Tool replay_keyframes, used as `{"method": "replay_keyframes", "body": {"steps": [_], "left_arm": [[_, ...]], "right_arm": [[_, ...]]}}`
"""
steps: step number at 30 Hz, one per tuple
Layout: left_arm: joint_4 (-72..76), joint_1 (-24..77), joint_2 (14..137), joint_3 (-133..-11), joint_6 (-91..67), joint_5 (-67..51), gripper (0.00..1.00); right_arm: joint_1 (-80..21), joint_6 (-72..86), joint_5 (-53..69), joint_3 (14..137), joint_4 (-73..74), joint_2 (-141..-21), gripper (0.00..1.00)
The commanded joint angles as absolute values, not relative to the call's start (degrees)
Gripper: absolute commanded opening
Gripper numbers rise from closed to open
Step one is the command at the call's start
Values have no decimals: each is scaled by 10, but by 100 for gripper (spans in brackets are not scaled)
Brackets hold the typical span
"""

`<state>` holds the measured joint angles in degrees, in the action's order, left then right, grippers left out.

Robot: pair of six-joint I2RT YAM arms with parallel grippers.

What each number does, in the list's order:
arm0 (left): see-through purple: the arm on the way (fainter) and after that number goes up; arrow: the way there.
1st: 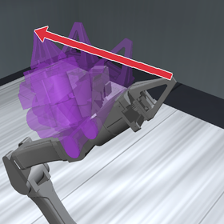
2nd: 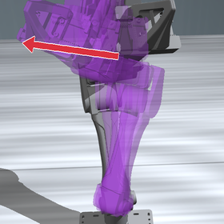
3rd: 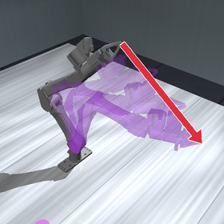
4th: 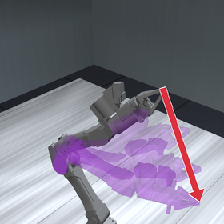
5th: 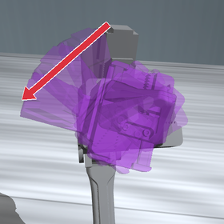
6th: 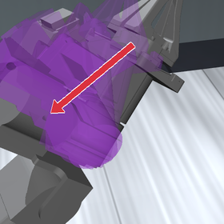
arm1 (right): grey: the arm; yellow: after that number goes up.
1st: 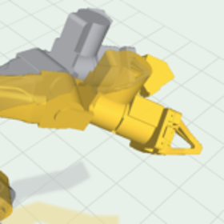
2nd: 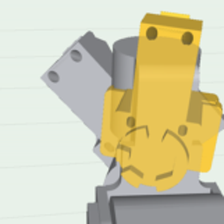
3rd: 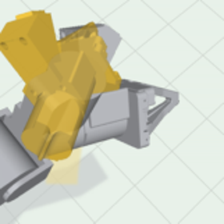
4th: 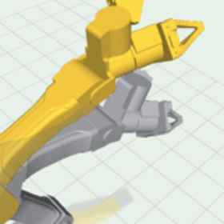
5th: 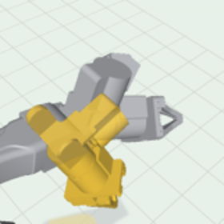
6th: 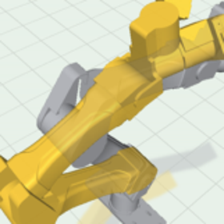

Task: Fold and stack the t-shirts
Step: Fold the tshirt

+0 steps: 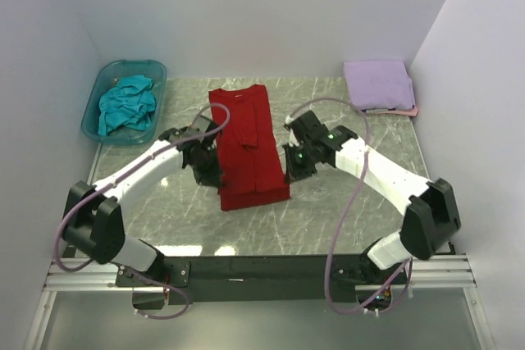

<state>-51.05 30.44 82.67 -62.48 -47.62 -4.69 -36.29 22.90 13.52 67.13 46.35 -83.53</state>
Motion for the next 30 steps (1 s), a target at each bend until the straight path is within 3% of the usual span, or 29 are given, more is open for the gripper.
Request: {"method": "replay_keyframes", "body": {"steps": [1,17,30], "left_arm": [[-487,280,859,-694,-413,-1,1],[-383,214,984,-794,-336,67,1],[-332,203,1065,-841,-326,90,1]], "right_arm": [[-352,184,111,744,433,-890,0],[-312,161,112,911,373,-1048,0],[-287,166,104,929,328,-1106,0]]}}
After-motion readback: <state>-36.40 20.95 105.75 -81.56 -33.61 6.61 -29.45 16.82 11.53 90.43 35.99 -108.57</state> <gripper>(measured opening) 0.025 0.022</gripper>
